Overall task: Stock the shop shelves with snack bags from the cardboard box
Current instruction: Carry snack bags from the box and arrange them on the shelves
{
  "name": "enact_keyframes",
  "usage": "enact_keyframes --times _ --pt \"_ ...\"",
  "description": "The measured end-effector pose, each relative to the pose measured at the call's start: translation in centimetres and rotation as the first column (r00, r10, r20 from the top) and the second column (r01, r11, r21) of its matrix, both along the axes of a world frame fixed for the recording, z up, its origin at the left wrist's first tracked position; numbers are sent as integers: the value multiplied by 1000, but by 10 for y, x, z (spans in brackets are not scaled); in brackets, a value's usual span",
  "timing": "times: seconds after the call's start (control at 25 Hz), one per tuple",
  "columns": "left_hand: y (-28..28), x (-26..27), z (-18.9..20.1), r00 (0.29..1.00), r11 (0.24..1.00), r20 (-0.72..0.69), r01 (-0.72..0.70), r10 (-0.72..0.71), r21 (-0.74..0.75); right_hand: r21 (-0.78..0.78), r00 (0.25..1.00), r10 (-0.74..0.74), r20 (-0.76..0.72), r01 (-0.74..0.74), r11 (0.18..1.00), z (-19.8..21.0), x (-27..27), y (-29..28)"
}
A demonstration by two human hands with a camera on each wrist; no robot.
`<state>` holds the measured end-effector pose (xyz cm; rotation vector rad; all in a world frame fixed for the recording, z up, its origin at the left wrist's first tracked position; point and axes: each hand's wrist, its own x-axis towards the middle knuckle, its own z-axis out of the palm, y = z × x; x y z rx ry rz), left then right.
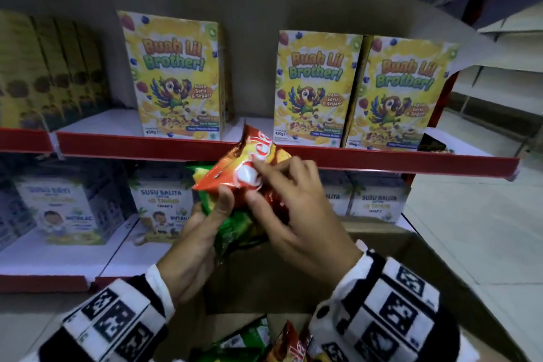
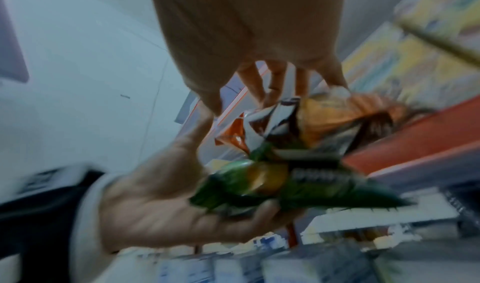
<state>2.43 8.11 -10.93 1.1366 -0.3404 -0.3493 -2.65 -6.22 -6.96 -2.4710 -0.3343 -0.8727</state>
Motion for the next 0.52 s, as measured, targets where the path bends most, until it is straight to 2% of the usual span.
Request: enact_keyframes --times 0.08,0.2,0.24,0.32,0.36,0.4,0.44,0.52 --pt "2 2 3 996 996 -4 -86 86 -29 66 996 61 67 -65 996 -3 0 4" --pt "3 7 3 979 979 21 -201 201 19 358 991 136 22 -135 924 4 0 -3" --pt "3 8 2 977 976 44 -213 211 48 425 993 116 7 -108 899 7 1 -10" --pt "3 7 -1 977 976 94 -201 193 81 394 988 34 -154 30 919 14 5 -28" --pt "3 5 -2 978 978 103 -191 182 85 382 957 42 -289 75 921 17 7 -37" --pt "3 3 -2 979 980 107 -182 173 81 433 911 108 -399 83 898 18 8 -43" --pt "3 2 -1 980 983 115 -172 164 69 524 869 205 -450 71 849 17 10 -47" --pt "4 0 0 984 988 120 -143 135 54 632 856 270 -440 83 770 10 14 -50"
